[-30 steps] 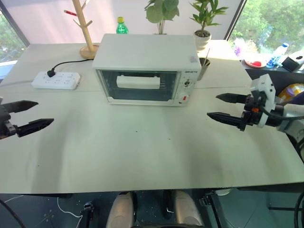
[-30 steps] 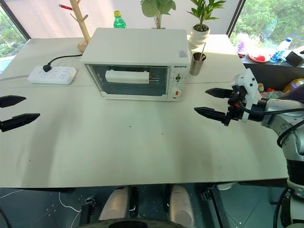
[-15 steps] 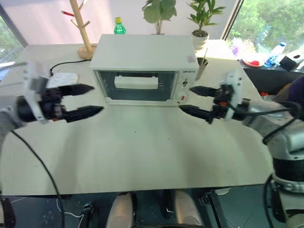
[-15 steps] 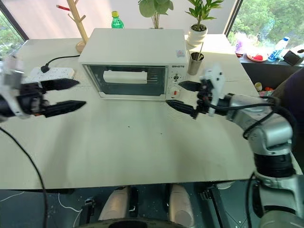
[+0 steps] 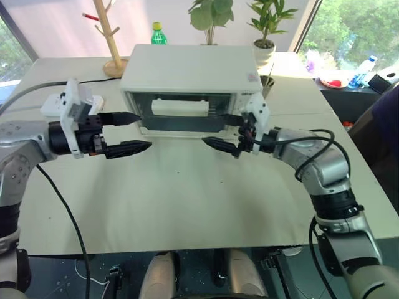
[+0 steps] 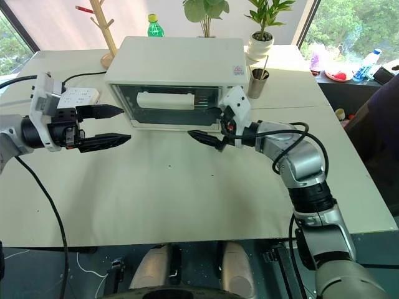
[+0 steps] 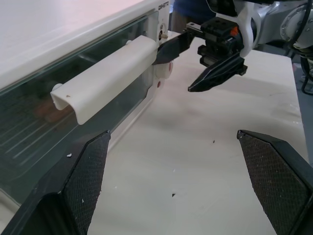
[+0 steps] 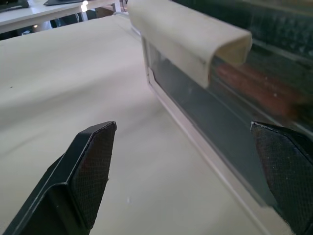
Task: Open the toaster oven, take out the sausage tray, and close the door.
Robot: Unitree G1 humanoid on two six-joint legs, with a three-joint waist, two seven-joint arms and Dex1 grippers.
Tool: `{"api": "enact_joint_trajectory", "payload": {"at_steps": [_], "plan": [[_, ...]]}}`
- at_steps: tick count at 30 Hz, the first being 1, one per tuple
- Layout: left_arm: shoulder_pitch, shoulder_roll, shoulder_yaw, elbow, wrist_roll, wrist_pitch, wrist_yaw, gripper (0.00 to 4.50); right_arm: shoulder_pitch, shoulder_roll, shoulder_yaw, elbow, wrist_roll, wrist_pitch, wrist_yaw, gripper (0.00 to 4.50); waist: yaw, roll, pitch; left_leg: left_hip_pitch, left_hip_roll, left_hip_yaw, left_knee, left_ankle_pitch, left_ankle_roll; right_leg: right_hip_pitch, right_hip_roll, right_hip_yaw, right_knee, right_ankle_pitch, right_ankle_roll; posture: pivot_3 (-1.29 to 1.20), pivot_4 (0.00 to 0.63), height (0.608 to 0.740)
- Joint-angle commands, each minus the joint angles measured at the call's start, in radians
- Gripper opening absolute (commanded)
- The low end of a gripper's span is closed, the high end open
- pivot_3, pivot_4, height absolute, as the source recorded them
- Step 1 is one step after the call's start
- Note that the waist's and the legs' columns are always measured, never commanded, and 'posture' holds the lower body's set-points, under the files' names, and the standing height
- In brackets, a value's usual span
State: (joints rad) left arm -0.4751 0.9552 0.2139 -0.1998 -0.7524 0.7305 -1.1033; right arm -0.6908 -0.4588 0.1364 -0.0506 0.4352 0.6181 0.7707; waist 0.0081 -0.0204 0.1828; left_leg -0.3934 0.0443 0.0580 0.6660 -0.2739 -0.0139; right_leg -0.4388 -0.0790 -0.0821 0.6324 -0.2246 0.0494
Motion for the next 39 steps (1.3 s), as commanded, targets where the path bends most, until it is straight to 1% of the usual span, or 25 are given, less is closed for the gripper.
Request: {"api": "enact_joint_trajectory", "payload": {"at_steps": [1,7,12,18,23,26,29,30,31,33,34,36,37,38,39], "plan": [[-0.011,0.01,0.032,-0.02,0.0,-0.016,0.006,4.4,-0.051,0.033,0.009,0.024,-0.022,-0.049,0.016,4.5,-0.001,0.0,0.0,0.0,0.0,0.0,0.0,0.0,0.0,0.0,0.0,0.0,0.0,0.0,0.0,0.0,0.15,0.717],[-0.014,0.003,0.036,-0.012,0.004,-0.021,0.025,4.4,-0.06,0.058,0.009,0.005,-0.009,-0.043,0.059,4.5,0.0,0.0,0.0,0.0,0.0,0.0,0.0,0.0,0.0,0.0,0.0,0.0,0.0,0.0,0.0,0.0,0.15,0.717],[-0.022,-0.006,0.024,0.001,0.013,-0.029,0.032,4.4,-0.016,0.055,0.007,-0.089,0.042,-0.035,0.123,4.5,0.0,0.0,0.0,0.0,0.0,-0.001,0.0,0.0,0.0,0.0,0.0,0.0,0.0,0.0,0.0,0.0,0.15,0.717],[-0.053,-0.024,0.001,0.032,0.029,-0.039,0.031,4.4,0.025,0.055,0.001,-0.155,0.072,-0.015,0.137,4.5,-0.004,0.0,0.0,0.0,0.0,0.0,0.0,0.0,0.0,0.0,0.0,0.0,0.0,0.0,0.0,0.0,0.15,0.717],[-0.157,-0.054,-0.02,0.11,0.03,-0.027,0.033,4.4,0.062,0.029,0.026,-0.198,0.078,0.019,0.155,4.5,-0.001,0.0,0.0,0.0,0.0,-0.001,0.0,0.0,0.0,0.0,0.0,0.0,0.001,0.0,0.0,0.0,0.15,0.717],[-0.257,-0.081,-0.023,0.188,0.021,-0.01,0.039,4.4,0.097,0.011,0.044,-0.228,0.074,0.028,0.169,4.5,-0.001,0.0,0.0,0.0,0.0,-0.001,0.0,0.0,0.0,0.0,0.0,0.0,0.001,0.0,0.0,0.0,0.15,0.717],[-0.356,-0.112,-0.047,0.297,0.056,-0.031,0.037,4.4,0.121,0.003,0.053,-0.24,0.066,0.026,0.165,4.5,-0.003,0.0,0.0,0.0,-0.001,-0.001,0.0,0.0,0.0,0.0,0.0,0.0,0.001,0.0,0.0,0.0,0.15,0.717],[-0.378,-0.12,-0.054,0.326,0.068,-0.04,0.032,3.85,0.125,0.004,0.052,-0.241,0.066,0.028,0.162,4.5,-0.004,0.0,0.0,0.0,-0.001,-0.001,0.0,0.0,0.0,0.0,0.0,0.0,0.001,0.0,0.0,0.0,0.15,0.717],[-0.396,-0.125,-0.074,0.356,0.095,-0.065,0.014,3.48,0.128,0.005,0.05,-0.24,0.067,0.03,0.158,4.5,-0.006,0.0,0.0,0.0,-0.001,-0.001,0.0,0.0,0.0,0.0,0.001,0.0,0.001,0.0,0.0,0.0,0.15,0.717],[-0.41,-0.128,-0.138,0.409,0.182,-0.152,-0.029,2.51,0.139,0.002,0.048,-0.242,0.065,0.028,0.155,4.5,-0.007,0.0,0.0,0.001,-0.001,-0.001,0.0,0.0,0.0,0.0,0.001,0.0,0.002,0.0,0.0,0.0,0.15,0.717],[-0.412,-0.13,-0.168,0.432,0.225,-0.199,-0.049,1.95,0.143,0.0,0.046,-0.244,0.065,0.028,0.154,4.5,-0.007,0.0,0.0,0.001,-0.001,-0.001,0.0,0.0,0.0,0.0,0.001,0.0,0.002,0.0,0.0,0.0,0.15,0.717],[-0.416,-0.137,-0.215,0.473,0.286,-0.273,-0.087,0.97,0.154,-0.004,0.042,-0.249,0.065,0.027,0.152,4.5,-0.006,0.0,0.0,0.001,-0.001,-0.001,0.0,0.0,0.0,0.0,0.001,0.0,0.002,0.0,0.0,0.0,0.15,0.717],[-0.421,-0.143,-0.235,0.498,0.315,-0.31,-0.103,0.35,0.158,-0.005,0.041,-0.251,0.065,0.028,0.151,4.5,-0.006,0.0,0.0,0.001,-0.001,-0.001,0.0,0.0,0.0,0.0,0.001,0.0,0.002,0.0,0.0,0.0,0.15,0.717],[-0.426,-0.15,-0.252,0.52,0.34,-0.342,-0.116,0.04,0.162,-0.006,0.04,-0.253,0.065,0.027,0.149,4.5,-0.006,-0.001,0.0,0.001,-0.001,0.0,0.001,0.0,0.0,0.0,0.001,0.0,0.002,0.0,0.0,0.0,0.15,0.717],[-0.433,-0.157,-0.264,0.541,0.361,-0.366,-0.126,0.04,0.164,-0.005,0.039,-0.254,0.064,0.027,0.148,4.5,-0.005,-0.001,0.0,0.0,-0.001,0.0,0.001,0.0,0.0,0.0,0.001,0.0,0.002,0.0,0.0,0.0,0.15,0.717]]}}
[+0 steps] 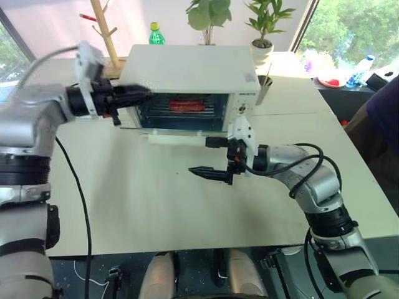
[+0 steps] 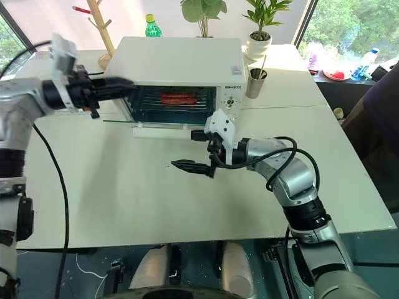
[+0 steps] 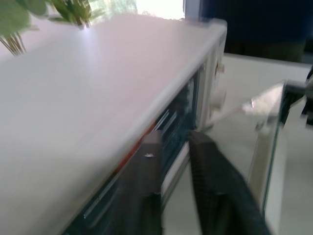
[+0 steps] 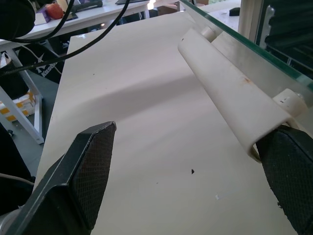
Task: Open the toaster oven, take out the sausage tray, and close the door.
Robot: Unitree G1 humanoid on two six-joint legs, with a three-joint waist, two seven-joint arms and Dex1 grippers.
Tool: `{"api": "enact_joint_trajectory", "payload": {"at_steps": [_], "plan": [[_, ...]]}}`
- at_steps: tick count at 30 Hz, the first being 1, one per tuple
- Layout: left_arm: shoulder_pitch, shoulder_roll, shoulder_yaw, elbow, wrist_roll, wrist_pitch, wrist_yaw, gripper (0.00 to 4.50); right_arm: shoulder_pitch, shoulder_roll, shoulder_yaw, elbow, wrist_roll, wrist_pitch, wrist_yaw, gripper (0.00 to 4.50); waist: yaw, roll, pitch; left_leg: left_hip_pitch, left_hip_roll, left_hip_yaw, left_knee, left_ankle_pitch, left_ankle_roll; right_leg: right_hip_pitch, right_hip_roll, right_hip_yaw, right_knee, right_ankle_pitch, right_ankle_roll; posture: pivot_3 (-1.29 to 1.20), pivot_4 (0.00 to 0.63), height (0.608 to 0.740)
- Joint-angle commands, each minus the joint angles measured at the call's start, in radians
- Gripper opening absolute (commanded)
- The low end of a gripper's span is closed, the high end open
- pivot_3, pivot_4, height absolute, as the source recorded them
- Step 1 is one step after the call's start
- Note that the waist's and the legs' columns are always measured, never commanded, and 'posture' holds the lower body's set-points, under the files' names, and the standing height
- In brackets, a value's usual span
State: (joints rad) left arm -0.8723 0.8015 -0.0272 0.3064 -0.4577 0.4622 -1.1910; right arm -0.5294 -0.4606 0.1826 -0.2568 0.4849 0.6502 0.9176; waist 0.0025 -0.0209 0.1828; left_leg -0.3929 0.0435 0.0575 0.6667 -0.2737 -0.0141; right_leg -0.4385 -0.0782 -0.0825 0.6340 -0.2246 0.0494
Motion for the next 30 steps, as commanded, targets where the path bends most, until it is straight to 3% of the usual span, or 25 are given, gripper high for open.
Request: {"api": "enact_joint_trajectory", "payload": {"at_steps": [1,10,18,25,30], "plan": [[-0.042,-0.011,-0.034,0.056,0.088,-0.123,-0.045,0.04,0.006,-0.003,-0.009,-0.05,0.015,-0.004,-0.002,4.5,0.001,0.0,0.0,0.0,0.0,0.0,0.0,0.0,0.0,0.0,0.0,0.0,0.0,0.0,0.0,0.0,0.15,0.717],[-0.046,-0.056,-0.066,0.139,0.186,-0.243,-0.087,0.04,0.028,-0.013,-0.035,-0.082,0.011,0.011,-0.056,4.5,0.005,0.0,0.0,0.0,0.0,0.0,0.001,0.0,0.0,0.0,0.0,0.0,0.0,0.0,0.0,0.0,0.15,0.717],[-0.016,-0.063,-0.043,0.087,0.171,-0.206,-0.098,0.04,0.097,-0.135,-0.075,-0.121,0.0,0.076,-0.089,4.5,0.01,0.0,0.0,0.0,0.0,0.0,0.001,0.0,0.0,0.0,-0.001,0.0,0.0,0.0,0.0,0.0,0.15,0.717],[0.083,-0.037,-0.014,-0.036,0.144,-0.147,-0.098,0.04,0.305,-0.384,-0.346,-0.345,0.261,0.221,0.062,4.5,0.011,-0.001,0.0,-0.001,0.0,-0.001,0.001,0.0,0.0,0.001,-0.001,0.0,0.0,0.0,0.0,0.0,0.15,0.717],[0.192,-0.015,-0.005,-0.137,0.132,-0.118,-0.1,0.04,0.313,-0.474,-0.527,-0.336,0.397,0.291,0.056,4.5,0.006,-0.001,0.0,0.002,0.002,-0.001,0.001,0.0,0.0,0.003,0.0,0.0,-0.001,0.0,0.0,0.0,0.15,0.717]]}}
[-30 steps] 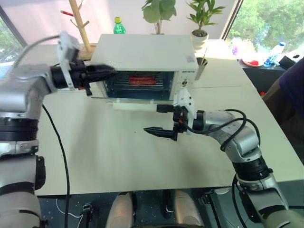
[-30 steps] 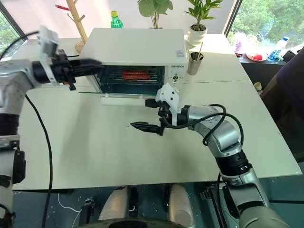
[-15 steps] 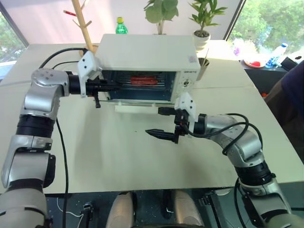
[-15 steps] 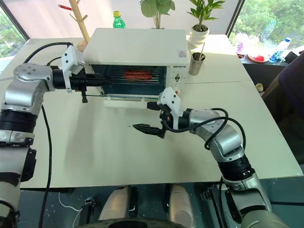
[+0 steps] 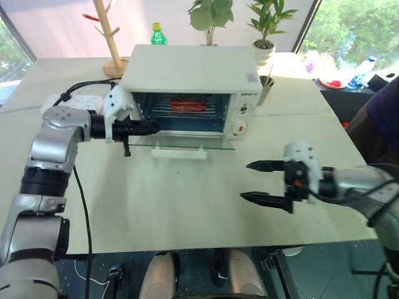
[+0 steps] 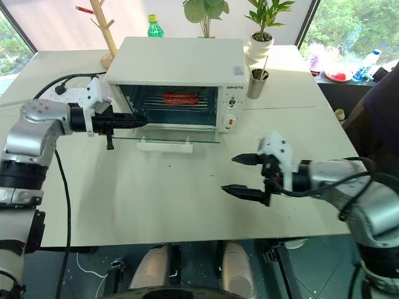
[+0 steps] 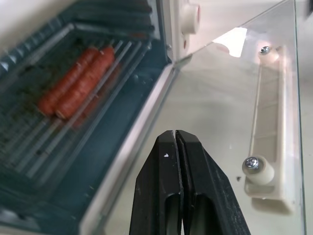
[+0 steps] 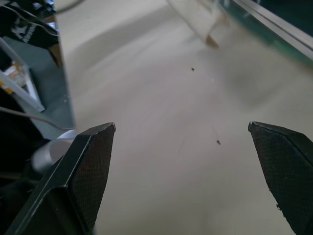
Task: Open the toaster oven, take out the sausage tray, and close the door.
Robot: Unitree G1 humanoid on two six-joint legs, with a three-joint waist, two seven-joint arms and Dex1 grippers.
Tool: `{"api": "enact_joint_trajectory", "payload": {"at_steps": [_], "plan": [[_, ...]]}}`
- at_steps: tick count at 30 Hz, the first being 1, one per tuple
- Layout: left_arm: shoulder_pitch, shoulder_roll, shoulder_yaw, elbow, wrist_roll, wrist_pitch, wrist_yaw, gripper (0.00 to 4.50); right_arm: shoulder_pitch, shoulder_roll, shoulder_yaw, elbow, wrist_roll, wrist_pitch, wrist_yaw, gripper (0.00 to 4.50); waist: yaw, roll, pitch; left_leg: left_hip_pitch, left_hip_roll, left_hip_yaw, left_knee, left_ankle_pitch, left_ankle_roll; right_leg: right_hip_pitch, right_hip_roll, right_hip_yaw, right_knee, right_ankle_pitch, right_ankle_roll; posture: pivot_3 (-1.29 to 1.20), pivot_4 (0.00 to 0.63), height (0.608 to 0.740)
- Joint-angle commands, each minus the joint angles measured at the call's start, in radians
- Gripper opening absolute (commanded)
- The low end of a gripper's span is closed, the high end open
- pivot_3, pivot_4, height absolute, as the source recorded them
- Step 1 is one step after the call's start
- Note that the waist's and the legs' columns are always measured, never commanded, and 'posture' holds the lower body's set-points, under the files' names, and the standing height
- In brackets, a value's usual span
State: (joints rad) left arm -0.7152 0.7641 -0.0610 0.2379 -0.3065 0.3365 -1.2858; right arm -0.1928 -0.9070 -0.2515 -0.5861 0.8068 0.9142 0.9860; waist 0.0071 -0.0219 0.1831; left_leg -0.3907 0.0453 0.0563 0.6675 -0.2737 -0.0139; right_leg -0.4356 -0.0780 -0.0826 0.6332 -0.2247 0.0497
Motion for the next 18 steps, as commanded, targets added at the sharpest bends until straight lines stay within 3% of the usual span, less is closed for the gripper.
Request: {"api": "enact_joint_trajectory", "payload": {"at_steps": [1,8,11,18], "plan": [[0.055,0.023,0.029,-0.083,-0.019,0.01,0.0,0.04,-0.038,-0.036,-0.112,0.008,0.086,0.033,-0.025,4.5,0.001,0.0,0.0,0.0,0.0,0.0,0.0,0.0,0.0,0.0,0.0,0.0,0.0,0.0,0.0,0.0,0.15,0.717],[0.153,-0.007,-0.011,-0.097,0.05,-0.031,0.083,0.04,-0.127,-0.039,-0.109,0.081,0.056,0.008,-0.111,4.5,0.008,0.0,0.0,-0.001,0.0,0.0,0.0,0.0,0.0,0.0,0.0,0.0,-0.001,0.0,0.0,0.0,0.15,0.717],[0.157,-0.056,-0.023,-0.014,0.124,-0.036,0.208,0.04,-0.162,-0.013,-0.076,0.092,0.044,0.0,-0.157,4.5,0.008,0.0,0.0,-0.002,-0.001,0.0,0.0,0.0,0.0,0.0,-0.001,0.0,-0.001,0.0,0.0,0.0,0.15,0.717],[0.2,-0.088,-0.028,-0.007,0.131,-0.014,0.252,0.04,-0.178,-0.017,-0.047,0.074,0.032,-0.015,-0.193,4.5,0.007,-0.001,0.0,-0.001,-0.001,-0.001,0.0,0.0,0.0,0.0,-0.001,0.0,-0.001,0.0,0.0,0.0,0.15,0.717]]}}
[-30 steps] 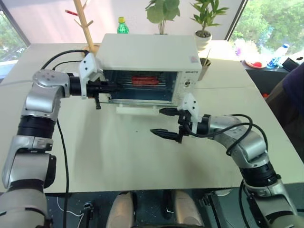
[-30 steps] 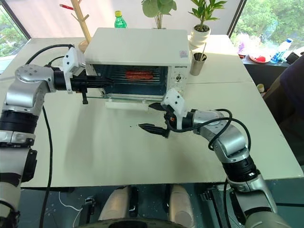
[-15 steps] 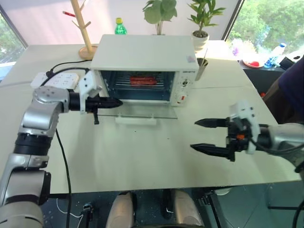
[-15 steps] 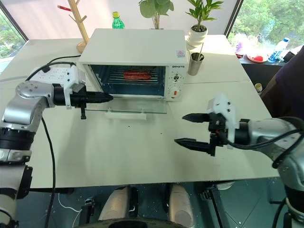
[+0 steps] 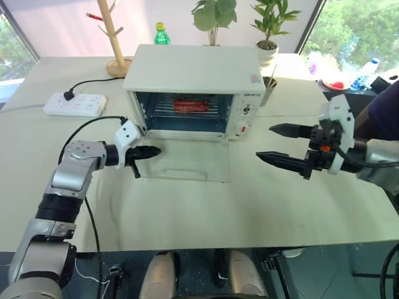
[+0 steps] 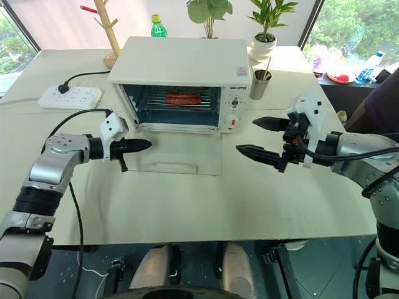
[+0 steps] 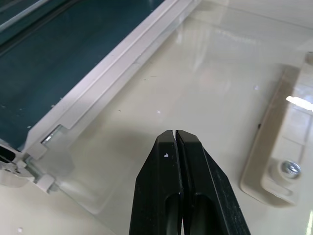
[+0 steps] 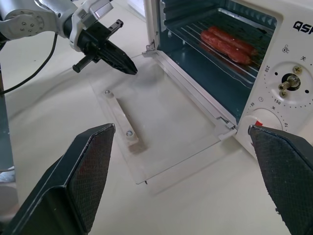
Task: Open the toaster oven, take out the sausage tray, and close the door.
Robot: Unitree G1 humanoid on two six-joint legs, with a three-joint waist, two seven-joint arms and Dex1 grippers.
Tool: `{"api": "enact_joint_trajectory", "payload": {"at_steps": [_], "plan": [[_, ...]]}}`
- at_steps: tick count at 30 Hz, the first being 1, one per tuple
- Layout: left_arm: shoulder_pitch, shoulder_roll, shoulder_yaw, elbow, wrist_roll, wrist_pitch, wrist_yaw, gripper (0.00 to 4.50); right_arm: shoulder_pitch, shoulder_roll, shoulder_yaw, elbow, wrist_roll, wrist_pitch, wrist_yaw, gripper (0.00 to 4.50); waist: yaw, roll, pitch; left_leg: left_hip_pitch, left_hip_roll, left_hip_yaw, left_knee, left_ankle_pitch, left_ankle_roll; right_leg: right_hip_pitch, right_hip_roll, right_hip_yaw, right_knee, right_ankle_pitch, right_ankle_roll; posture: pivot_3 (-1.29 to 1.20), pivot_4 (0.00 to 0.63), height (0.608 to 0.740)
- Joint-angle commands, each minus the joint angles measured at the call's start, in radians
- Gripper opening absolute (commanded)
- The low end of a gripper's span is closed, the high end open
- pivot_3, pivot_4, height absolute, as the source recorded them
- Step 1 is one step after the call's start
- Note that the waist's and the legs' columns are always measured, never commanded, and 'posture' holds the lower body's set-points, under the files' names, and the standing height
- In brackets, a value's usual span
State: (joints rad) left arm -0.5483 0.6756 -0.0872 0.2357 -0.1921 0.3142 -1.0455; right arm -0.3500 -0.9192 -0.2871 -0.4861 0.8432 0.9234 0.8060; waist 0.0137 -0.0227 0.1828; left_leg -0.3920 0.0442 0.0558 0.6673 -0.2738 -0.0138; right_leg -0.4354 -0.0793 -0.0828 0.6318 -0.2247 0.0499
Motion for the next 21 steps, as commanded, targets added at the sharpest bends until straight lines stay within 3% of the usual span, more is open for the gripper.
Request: {"api": "enact_joint_trajectory", "payload": {"at_steps": [1,4,10,16,21], "plan": [[0.041,0.002,0.001,-0.017,0.006,0.019,0.009,0.04,-0.025,-0.006,-0.005,-0.03,-0.015,-0.033,-0.02,4.5,0.0,0.0,0.0,0.0,0.0,0.0,0.0,0.0,0.0,0.0,0.0,0.0,0.0,0.0,0.0,0.0,0.15,0.717],[0.052,0.01,0.038,-0.074,-0.048,0.08,-0.002,1.3,-0.066,0.013,0.035,-0.03,-0.053,-0.053,-0.067,4.5,-0.004,0.0,0.0,0.001,0.0,0.0,0.0,0.0,0.0,0.001,0.0,0.0,0.0,0.0,0.0,0.0,0.15,0.717],[0.033,0.06,0.204,-0.28,-0.303,0.338,-0.044,4.47,-0.175,0.119,0.208,-0.035,-0.17,-0.101,-0.163,4.5,-0.004,-0.001,0.001,0.0,0.002,-0.001,0.0,0.0,0.0,-0.001,0.002,0.0,0.0,0.0,0.0,0.0,0.15,0.717],[-0.027,0.113,0.261,-0.34,-0.381,0.45,-0.002,4.47,-0.266,0.258,0.433,0.046,-0.367,-0.211,-0.205,4.5,-0.004,0.0,0.0,0.0,0.001,0.0,0.0,0.0,0.0,-0.001,0.001,0.0,0.0,0.0,0.0,0.0,0.15,0.717],[-0.039,0.14,0.266,-0.36,-0.407,0.466,-0.004,4.47,-0.372,0.381,0.579,0.234,-0.569,-0.357,-0.232,4.5,-0.005,0.0,0.001,-0.001,0.0,0.0,0.0,0.0,0.0,-0.001,0.001,0.0,0.001,0.0,0.0,0.0,0.15,0.717]]}}
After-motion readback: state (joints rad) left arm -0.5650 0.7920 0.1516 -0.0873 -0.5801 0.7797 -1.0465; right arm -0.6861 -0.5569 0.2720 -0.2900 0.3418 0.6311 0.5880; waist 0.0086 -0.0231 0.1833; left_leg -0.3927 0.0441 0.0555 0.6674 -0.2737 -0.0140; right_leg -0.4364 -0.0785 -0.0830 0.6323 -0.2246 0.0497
